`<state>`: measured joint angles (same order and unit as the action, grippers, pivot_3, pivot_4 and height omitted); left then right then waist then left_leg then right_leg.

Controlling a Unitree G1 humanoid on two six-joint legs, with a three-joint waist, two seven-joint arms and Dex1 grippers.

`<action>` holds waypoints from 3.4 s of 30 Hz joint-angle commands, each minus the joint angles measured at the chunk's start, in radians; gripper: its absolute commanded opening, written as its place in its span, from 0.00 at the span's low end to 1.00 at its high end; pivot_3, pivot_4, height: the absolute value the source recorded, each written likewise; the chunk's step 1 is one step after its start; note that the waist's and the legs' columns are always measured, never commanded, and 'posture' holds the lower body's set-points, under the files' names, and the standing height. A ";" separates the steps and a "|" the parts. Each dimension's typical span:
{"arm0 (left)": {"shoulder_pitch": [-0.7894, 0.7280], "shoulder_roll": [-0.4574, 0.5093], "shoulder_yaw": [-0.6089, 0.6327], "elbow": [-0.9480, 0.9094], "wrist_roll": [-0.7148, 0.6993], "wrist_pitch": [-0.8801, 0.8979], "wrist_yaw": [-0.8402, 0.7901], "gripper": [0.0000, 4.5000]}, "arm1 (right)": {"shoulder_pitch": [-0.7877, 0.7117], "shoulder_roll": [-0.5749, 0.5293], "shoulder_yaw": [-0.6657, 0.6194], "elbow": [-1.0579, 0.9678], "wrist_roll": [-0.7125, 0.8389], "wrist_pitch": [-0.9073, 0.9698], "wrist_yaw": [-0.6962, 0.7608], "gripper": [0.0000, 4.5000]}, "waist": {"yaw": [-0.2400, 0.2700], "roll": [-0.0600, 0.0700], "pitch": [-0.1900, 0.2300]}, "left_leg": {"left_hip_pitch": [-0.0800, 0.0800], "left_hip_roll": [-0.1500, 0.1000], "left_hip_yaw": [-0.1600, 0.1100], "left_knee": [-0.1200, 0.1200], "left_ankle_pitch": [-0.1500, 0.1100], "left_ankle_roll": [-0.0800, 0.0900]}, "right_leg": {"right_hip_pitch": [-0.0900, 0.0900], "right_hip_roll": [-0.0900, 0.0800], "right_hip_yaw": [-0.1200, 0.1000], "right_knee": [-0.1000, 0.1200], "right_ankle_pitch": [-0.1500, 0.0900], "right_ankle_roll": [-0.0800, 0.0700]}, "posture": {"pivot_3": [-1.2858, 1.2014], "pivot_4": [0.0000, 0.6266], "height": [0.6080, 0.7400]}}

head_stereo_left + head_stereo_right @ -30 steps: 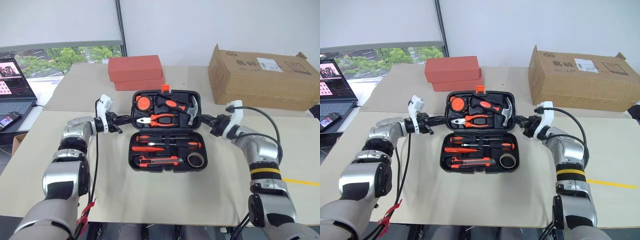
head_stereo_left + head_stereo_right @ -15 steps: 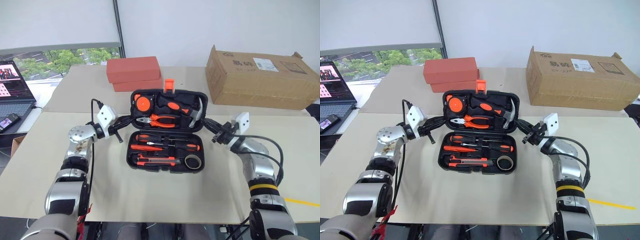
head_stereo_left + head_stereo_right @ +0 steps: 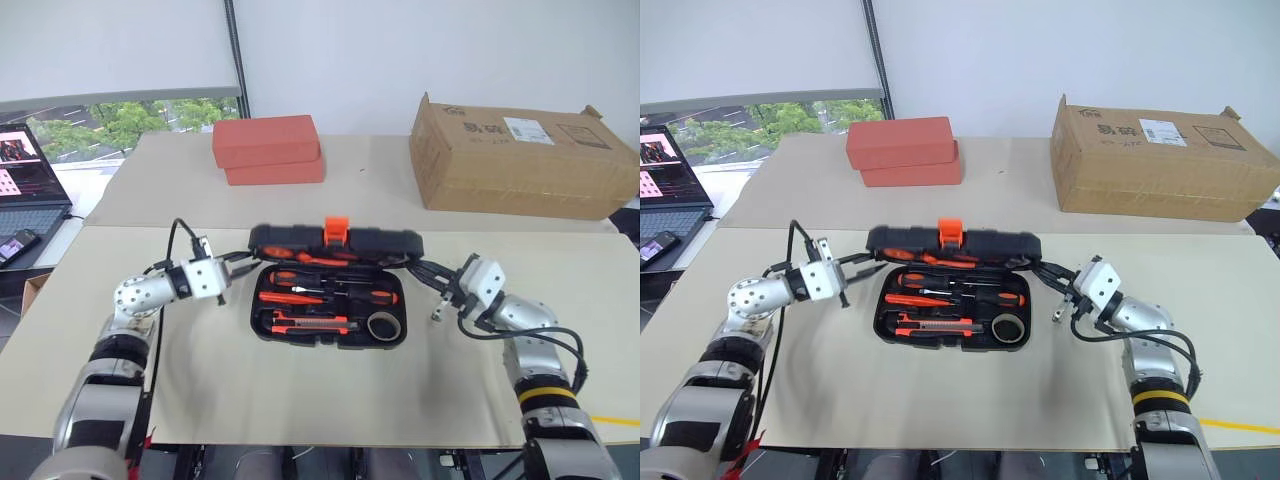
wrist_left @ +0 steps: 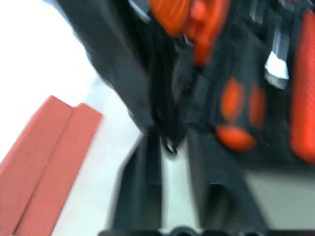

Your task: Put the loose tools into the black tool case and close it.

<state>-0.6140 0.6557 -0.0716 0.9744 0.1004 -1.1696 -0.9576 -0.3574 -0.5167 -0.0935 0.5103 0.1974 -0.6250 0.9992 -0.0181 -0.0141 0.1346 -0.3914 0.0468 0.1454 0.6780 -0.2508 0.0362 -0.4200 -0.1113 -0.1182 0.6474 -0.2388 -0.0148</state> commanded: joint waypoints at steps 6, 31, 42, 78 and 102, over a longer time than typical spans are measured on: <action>0.057 0.155 -0.038 0.115 0.097 -0.159 0.126 0.75 | 0.222 -0.228 0.009 -0.158 0.042 0.182 0.107 0.17 | 0.032 0.000 -0.001 | 0.004 -0.001 -0.002 0.001 -0.009 0.014 | 0.006 -0.006 -0.003 -0.001 0.000 0.001 | 0.52 0.24 0.78; -0.146 -0.102 0.034 -0.091 -0.262 0.428 -0.033 0.75 | 0.510 -0.345 0.134 -0.712 0.253 0.752 0.266 0.38 | 0.028 -0.001 0.000 | 0.001 0.001 -0.003 0.004 -0.009 0.014 | 0.005 -0.003 -0.003 0.000 0.000 0.002 | 0.52 0.24 0.78; -0.215 -0.290 -0.028 -0.383 -0.322 0.746 -0.114 0.75 | 0.090 -0.092 0.186 -0.528 0.028 0.763 -0.093 0.38 | 0.004 -0.004 0.002 | -0.001 0.001 -0.002 0.005 -0.002 0.007 | 0.001 0.001 0.000 0.001 0.000 0.005 | 0.52 0.24 0.78; -0.119 -0.375 -0.150 -0.437 -0.111 0.996 0.046 0.75 | 0.098 0.068 0.243 -0.763 0.012 1.225 -0.384 0.50 | 0.007 -0.002 0.001 | -0.004 0.001 -0.004 0.003 -0.002 0.007 | 0.000 0.002 -0.001 0.000 0.003 -0.001 | 0.52 0.24 0.78; -0.113 -0.377 -0.151 -0.412 -0.109 0.982 0.048 0.75 | 0.082 0.086 0.239 -0.810 0.014 1.275 -0.417 0.26 | 0.007 -0.002 0.001 | -0.004 0.001 -0.004 0.002 -0.003 0.009 | 0.000 0.002 -0.001 0.000 0.003 0.000 | 0.52 0.24 0.78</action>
<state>-0.7446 0.2792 -0.2086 0.5427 -0.0276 -0.1955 -0.9104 -0.2580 -0.4229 0.1502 -0.2685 0.2161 0.6615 0.5873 -0.0108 -0.0164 0.1354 -0.3952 0.0480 0.1410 0.6805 -0.2536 0.0451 -0.4204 -0.1089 -0.1191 0.6474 -0.2358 -0.0152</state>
